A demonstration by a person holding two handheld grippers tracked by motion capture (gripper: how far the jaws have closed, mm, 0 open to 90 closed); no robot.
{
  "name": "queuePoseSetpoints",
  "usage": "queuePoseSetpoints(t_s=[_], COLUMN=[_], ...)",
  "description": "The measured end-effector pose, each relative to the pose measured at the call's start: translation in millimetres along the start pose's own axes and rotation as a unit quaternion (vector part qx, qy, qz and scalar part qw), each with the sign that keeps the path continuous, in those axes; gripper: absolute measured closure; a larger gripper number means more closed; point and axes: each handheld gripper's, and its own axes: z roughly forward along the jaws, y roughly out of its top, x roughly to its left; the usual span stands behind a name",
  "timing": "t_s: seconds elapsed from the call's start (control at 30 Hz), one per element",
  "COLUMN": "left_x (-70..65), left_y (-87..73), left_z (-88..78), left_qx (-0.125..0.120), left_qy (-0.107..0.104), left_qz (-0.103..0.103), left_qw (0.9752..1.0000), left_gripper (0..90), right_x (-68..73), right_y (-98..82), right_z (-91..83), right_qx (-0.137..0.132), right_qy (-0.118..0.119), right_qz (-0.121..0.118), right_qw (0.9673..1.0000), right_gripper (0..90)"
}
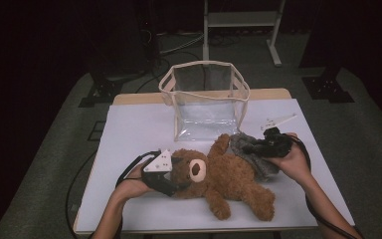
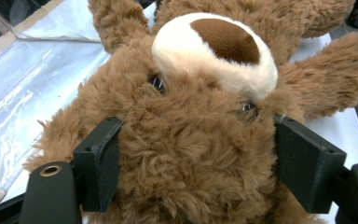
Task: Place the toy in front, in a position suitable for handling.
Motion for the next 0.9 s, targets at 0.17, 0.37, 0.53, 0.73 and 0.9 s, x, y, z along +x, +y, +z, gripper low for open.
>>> queuePoseSetpoints(t_s=[0.17, 0.37, 0.53, 0.73, 0.9], left_x=[1.1, 4.1, 8.1, 8.9, 10.0], left_y=[0.5, -1.6, -5.6, -5.9, -6.1], left_z=[0.8, -9.0, -15.5, -10.8, -9.5], left_qx=[0.003, 0.001, -0.003, -0.001, -0.001], left_qy=[0.005, 0.006, 0.004, 0.006, 0.014], left_qz=[-0.006, -0.004, -0.019, -0.027, -0.032], left_qw=[1.0000, 1.0000, 0.9998, 0.9996, 0.9994], left_gripper=[21.3, 19.4, 24.7, 32.1, 31.4], right_x=[15.0, -1.2, -19.4, 0.5, 39.5], right_y=[0.3, -18.9, -46.2, -51.0, -47.3], right_z=[-12.7, -13.5, -20.7, -38.8, -48.0], right_qx=[-0.025, -0.033, -0.045, -0.057, -0.043], right_qy=[0.012, 0.002, 0.009, 0.041, 0.072], right_qz=[-0.018, 0.016, 0.061, 0.046, -0.003], right_qw=[0.9995, 0.9993, 0.9971, 0.9964, 0.9965], right_gripper=[71.0, 71.0, 71.0, 71.4, 71.6])
